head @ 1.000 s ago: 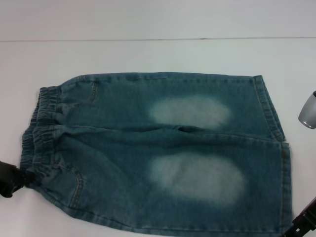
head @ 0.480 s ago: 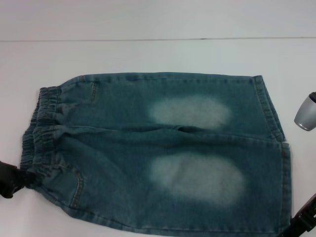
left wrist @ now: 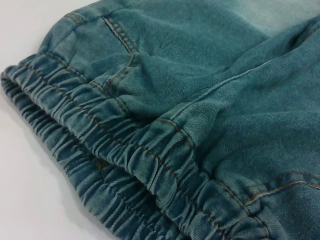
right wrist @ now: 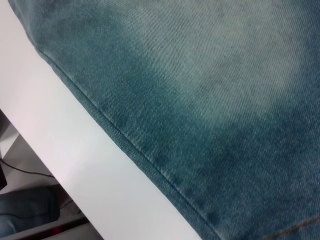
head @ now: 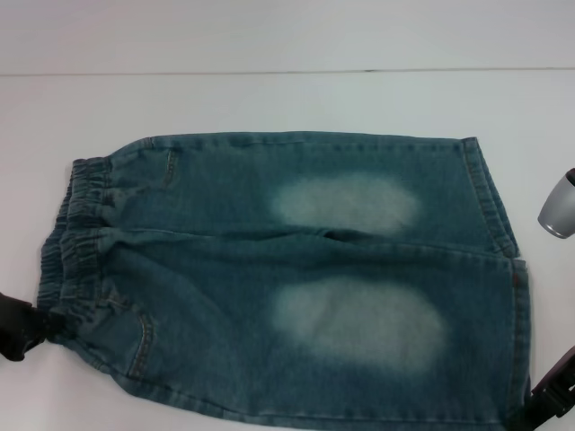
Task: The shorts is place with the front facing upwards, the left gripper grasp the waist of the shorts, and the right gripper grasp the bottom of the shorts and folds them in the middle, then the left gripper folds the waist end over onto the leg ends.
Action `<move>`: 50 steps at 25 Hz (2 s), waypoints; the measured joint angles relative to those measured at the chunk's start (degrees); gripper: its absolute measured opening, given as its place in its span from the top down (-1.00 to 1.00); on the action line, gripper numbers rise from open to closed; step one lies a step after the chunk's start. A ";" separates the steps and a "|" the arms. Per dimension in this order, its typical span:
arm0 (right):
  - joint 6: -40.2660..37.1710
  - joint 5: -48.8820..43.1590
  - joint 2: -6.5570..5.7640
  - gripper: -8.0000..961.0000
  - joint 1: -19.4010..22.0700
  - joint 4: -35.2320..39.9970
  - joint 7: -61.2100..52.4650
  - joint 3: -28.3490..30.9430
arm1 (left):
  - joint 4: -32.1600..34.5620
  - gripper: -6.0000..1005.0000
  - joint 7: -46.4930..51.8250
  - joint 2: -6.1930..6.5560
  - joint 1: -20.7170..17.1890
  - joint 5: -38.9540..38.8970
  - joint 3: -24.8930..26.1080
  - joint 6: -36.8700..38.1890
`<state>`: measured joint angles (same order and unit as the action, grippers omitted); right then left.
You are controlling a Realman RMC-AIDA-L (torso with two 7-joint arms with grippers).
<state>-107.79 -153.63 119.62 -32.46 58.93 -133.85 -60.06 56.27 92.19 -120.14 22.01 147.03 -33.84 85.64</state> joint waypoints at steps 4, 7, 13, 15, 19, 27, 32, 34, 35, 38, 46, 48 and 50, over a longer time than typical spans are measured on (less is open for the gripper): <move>0.03 0.00 0.00 0.37 0.43 0.36 1.37 0.17 | 0.00 0.89 0.09 -0.05 -0.01 0.00 0.00 -0.03; -0.16 0.00 -0.03 0.52 0.58 0.76 2.89 0.99 | 0.00 0.89 0.67 -0.07 0.01 0.02 0.08 -0.04; 0.14 2.48 0.07 0.77 1.89 5.67 7.34 4.50 | -0.80 0.89 3.34 0.23 0.65 0.08 0.50 0.68; 0.56 5.29 0.09 0.85 2.81 8.10 8.87 5.25 | -1.32 0.89 4.19 0.41 1.08 0.12 1.06 0.85; 1.78 10.71 -0.06 0.90 4.28 12.23 12.04 8.41 | -1.68 0.89 4.97 0.50 2.63 0.17 4.75 2.96; 9.20 18.64 0.07 0.91 5.39 11.85 18.84 15.56 | -0.45 0.89 5.05 0.61 4.17 -8.19 8.64 8.34; 15.92 24.71 0.04 0.91 6.63 9.23 22.49 17.50 | -0.28 0.89 5.70 0.19 4.22 -13.07 9.49 6.99; 18.30 26.91 -0.02 0.91 6.78 7.31 24.11 18.48 | -0.24 0.89 6.62 0.13 4.21 -13.89 9.83 5.39; 19.58 27.92 -0.07 0.91 6.79 6.34 25.09 19.00 | -0.21 0.89 7.36 0.12 4.20 -14.36 10.19 4.19; 23.02 29.56 -0.08 0.91 6.77 4.82 27.34 19.90 | -0.08 0.89 8.60 0.12 4.23 -15.44 11.10 1.36; 34.22 34.69 -0.26 0.91 6.35 -2.91 35.43 21.77 | 0.49 0.89 11.00 -1.48 4.98 -16.14 11.00 -8.97; 36.72 35.40 -0.09 0.91 6.07 -4.35 37.50 21.80 | 0.32 0.88 11.21 -2.18 5.26 -16.25 10.72 -11.14; 38.47 36.31 -0.04 0.91 5.68 -5.91 39.19 21.71 | 0.49 0.88 11.26 -3.20 5.52 -16.27 10.54 -13.43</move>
<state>-69.32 -117.31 119.58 -26.78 53.02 -94.66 -38.35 56.76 103.46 -123.34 27.53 130.76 -23.29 72.21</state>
